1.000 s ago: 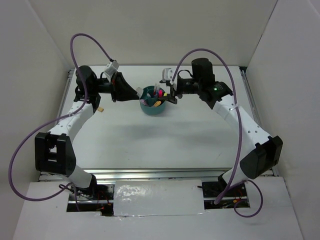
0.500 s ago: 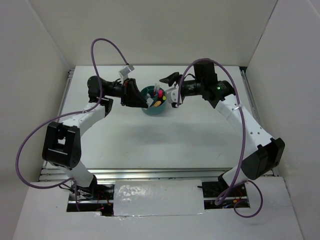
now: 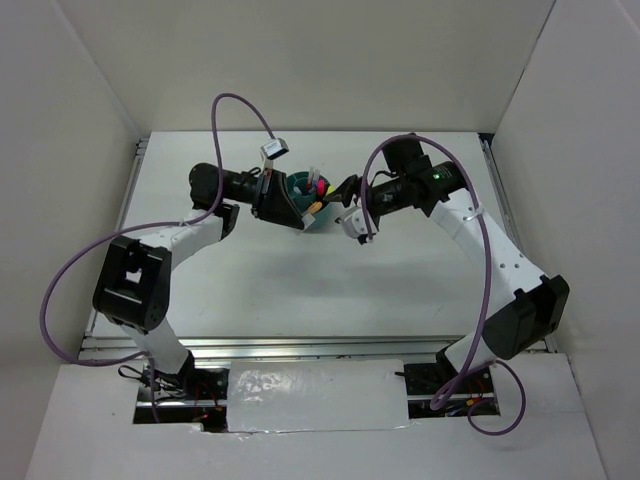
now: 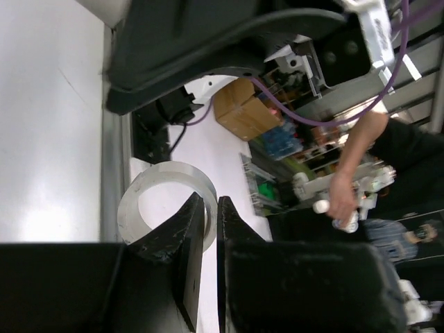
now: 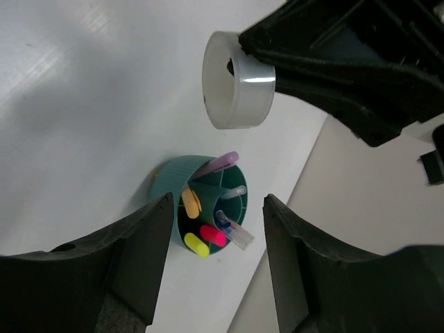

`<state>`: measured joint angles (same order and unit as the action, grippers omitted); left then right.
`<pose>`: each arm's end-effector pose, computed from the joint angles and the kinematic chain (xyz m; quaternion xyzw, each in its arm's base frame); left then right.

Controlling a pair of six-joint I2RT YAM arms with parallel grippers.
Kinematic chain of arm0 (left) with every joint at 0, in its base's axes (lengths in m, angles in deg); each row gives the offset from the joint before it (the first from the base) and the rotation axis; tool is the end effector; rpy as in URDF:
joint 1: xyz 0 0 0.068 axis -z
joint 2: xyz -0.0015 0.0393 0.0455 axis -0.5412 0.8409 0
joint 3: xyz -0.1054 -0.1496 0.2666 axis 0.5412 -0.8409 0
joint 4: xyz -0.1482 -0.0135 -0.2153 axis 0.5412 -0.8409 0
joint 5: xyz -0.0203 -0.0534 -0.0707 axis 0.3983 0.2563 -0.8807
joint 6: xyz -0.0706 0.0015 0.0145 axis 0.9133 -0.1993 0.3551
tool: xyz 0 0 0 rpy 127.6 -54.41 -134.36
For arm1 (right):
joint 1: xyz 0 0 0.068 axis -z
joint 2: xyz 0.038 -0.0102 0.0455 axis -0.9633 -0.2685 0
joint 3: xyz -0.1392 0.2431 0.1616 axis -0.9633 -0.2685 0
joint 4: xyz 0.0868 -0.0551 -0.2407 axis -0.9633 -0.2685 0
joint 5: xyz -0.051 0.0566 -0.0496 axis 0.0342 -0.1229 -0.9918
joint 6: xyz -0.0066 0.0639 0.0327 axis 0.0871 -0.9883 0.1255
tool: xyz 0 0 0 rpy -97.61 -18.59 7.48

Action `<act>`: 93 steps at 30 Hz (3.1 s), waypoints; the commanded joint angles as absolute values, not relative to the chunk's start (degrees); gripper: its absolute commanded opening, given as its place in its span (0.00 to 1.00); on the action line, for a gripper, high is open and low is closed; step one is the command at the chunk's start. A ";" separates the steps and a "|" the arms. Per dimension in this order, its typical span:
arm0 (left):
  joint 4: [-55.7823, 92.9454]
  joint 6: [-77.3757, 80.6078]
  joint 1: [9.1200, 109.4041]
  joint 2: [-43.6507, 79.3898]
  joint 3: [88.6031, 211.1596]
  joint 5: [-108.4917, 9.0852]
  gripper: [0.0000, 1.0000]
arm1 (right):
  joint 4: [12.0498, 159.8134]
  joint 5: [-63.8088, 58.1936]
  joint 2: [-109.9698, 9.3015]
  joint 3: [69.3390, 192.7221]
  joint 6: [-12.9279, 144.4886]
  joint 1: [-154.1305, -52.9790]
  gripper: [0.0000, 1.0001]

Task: Sort the stationery into containers
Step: Pass the stationery from the left arm to the right, then place the stationery into the container

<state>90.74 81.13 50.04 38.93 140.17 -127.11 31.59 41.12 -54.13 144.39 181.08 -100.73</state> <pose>0.3189 -0.1614 0.3907 0.3080 0.6170 -0.7069 0.1574 0.2504 0.1758 0.4196 -0.8392 0.1914 0.1105 0.4969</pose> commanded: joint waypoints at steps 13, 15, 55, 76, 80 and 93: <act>121.86 83.64 51.57 40.11 142.22 -136.19 0.02 | 17.98 51.07 -60.82 162.35 152.41 -101.15 0.58; 121.77 83.03 52.01 39.50 142.14 -136.19 0.02 | 15.87 51.95 -62.49 164.55 150.38 -101.06 0.58; 121.77 82.32 51.93 38.70 142.31 -136.28 0.33 | 12.26 43.08 -68.05 167.20 156.88 -108.53 0.33; 121.60 89.07 37.96 44.83 153.81 -136.27 0.99 | 21.30 38.24 -55.92 152.96 158.92 -109.58 0.12; 121.42 101.54 33.30 52.31 167.75 -136.36 0.99 | 23.77 36.84 -55.65 153.39 153.91 -109.41 0.13; 91.44 92.68 32.94 41.35 163.75 -127.75 0.99 | 31.50 28.76 -53.37 151.99 139.57 -109.14 0.13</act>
<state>89.03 95.16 32.80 47.19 162.94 -127.72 27.37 31.44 -56.32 152.32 143.97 -109.37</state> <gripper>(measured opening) 0.993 0.311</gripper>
